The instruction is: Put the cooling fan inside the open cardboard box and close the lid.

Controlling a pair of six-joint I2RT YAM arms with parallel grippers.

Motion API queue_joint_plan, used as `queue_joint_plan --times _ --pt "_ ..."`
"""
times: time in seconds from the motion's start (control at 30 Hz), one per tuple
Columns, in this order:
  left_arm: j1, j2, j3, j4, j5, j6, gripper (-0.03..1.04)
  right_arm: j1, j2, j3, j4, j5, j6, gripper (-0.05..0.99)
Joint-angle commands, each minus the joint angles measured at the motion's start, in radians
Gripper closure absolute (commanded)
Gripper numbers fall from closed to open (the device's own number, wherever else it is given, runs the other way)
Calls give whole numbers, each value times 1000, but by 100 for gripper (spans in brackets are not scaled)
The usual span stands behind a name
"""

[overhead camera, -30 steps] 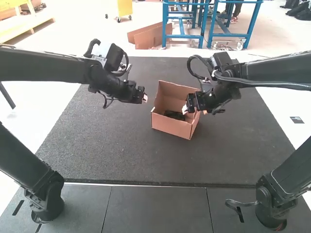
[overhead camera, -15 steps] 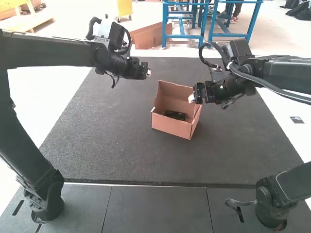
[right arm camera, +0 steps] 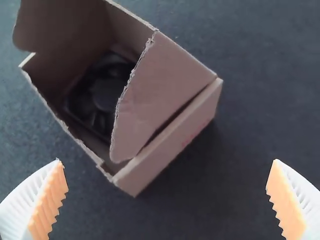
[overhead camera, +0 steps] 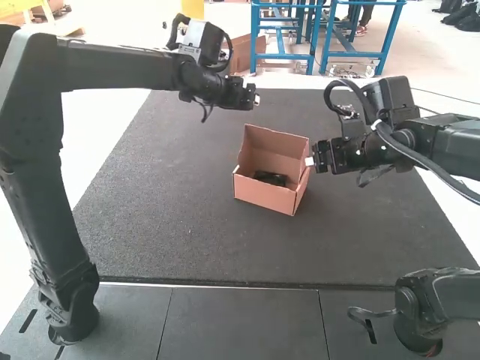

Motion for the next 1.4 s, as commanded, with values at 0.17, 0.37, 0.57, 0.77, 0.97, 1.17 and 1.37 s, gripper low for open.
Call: queue_joint_plan --times 0.17,0.37,0.57,0.77,0.97,1.17,1.37 --pt "-99 57 71 -22 0 19 4 -58 -26 -4 39 6 -22 2" --pt "-130 97 71 -30 0 30 4 -70 -26 27 50 -21 -20 2" --pt "-134 136 79 -40 1 41 4 -70 -26 51 42 -36 -17 2" --pt "-134 146 73 -76 1 50 4 -70 -26 58 39 -47 -14 2" --pt "-134 159 51 -146 1 54 4 -64 -26 50 36 -65 -9 2" --pt "-139 159 10 -146 9 53 4 -61 -26 56 -4 -80 -8 2" --pt "-162 163 -15 -140 11 54 4 -58 -26 65 -57 -103 -9 2"
